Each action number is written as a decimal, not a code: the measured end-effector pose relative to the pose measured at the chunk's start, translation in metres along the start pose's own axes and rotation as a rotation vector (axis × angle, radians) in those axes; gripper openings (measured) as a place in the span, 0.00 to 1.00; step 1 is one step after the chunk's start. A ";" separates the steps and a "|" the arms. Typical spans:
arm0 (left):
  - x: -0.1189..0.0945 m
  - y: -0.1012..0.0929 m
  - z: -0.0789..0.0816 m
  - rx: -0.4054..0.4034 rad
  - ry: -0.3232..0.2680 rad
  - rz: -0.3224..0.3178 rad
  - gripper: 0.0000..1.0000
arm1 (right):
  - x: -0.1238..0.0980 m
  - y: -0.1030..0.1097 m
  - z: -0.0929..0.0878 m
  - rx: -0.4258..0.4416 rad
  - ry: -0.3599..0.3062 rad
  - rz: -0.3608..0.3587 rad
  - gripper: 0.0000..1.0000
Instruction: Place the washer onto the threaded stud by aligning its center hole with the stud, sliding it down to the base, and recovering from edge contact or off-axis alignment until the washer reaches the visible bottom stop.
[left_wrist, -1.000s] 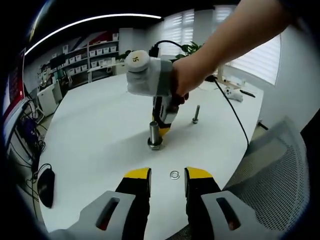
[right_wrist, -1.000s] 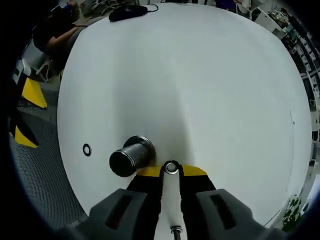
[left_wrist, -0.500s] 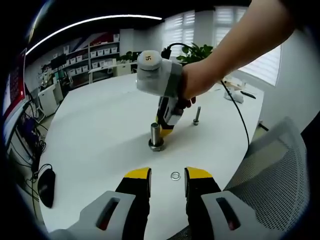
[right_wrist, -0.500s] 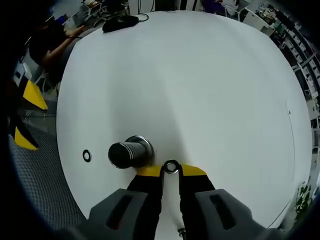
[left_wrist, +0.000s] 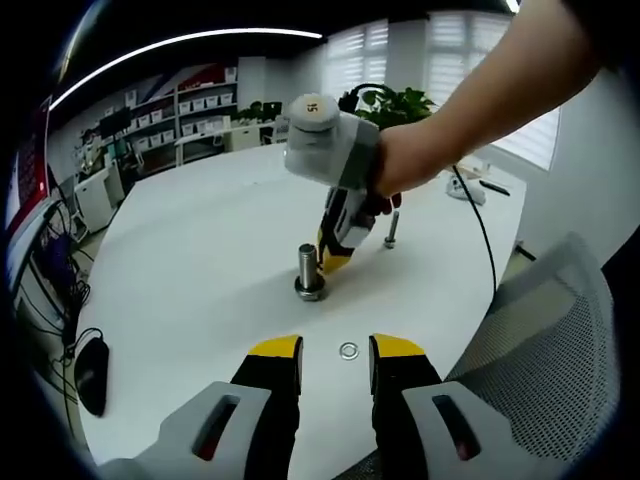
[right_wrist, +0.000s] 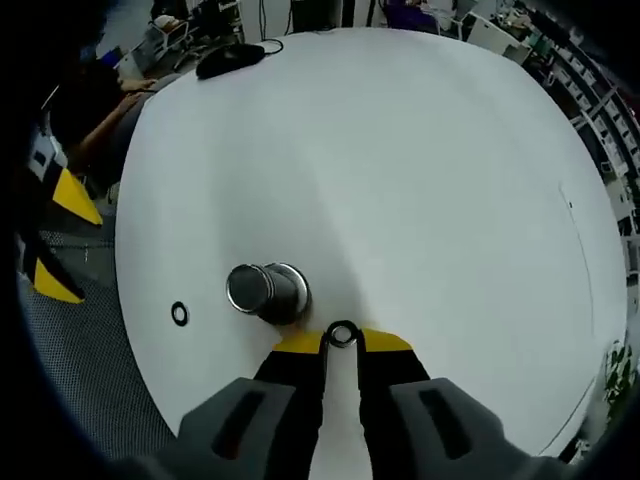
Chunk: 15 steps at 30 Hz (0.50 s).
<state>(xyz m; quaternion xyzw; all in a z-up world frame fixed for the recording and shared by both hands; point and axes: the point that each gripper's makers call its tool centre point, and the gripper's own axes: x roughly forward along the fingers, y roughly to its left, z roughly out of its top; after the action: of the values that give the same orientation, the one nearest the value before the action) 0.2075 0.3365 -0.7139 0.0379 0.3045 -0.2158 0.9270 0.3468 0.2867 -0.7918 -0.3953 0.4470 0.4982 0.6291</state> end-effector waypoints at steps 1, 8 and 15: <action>0.000 0.000 0.001 0.001 -0.004 0.000 0.24 | -0.001 -0.001 -0.001 0.003 0.002 0.000 0.13; -0.001 0.000 0.001 0.003 -0.009 0.000 0.24 | -0.017 -0.007 -0.006 0.015 -0.013 -0.018 0.14; -0.002 0.002 0.003 0.001 -0.018 0.007 0.24 | -0.035 -0.016 -0.018 0.015 -0.025 -0.046 0.14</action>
<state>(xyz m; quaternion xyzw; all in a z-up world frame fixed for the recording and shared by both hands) 0.2085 0.3383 -0.7110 0.0374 0.2961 -0.2128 0.9304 0.3555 0.2574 -0.7626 -0.3948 0.4336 0.4850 0.6488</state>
